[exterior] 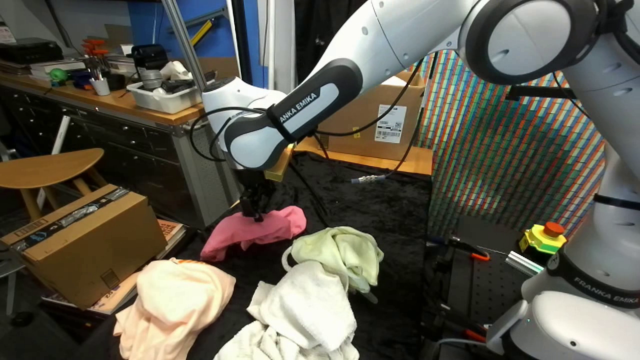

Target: Group up all the objects on the table

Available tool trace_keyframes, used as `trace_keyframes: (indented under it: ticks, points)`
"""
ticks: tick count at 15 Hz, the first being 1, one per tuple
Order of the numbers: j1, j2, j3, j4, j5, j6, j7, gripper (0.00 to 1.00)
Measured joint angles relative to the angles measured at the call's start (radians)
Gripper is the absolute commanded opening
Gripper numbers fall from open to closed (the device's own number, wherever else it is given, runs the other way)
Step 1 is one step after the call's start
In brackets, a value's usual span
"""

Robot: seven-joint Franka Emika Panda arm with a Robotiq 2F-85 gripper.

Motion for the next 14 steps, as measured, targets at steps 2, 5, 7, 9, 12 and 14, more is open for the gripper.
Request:
trace_keyframes:
  ticks: [2,5,7,9,12,14]
  points:
    - [0.0,0.028,-0.003,0.031,0.0,-0.018,0.004,1.0]
    - [-0.004,0.049,-0.001,0.06,0.008,-0.029,0.005,1.0]
    - [-0.013,0.051,0.009,0.072,0.032,-0.035,0.004,1.0]
    - [-0.028,0.051,0.026,0.082,0.072,-0.038,0.002,1.0]
    - [-0.053,0.052,0.053,0.086,0.13,-0.038,-0.007,1.0]
    - [-0.068,0.056,0.064,0.086,0.16,-0.038,-0.014,1.0]
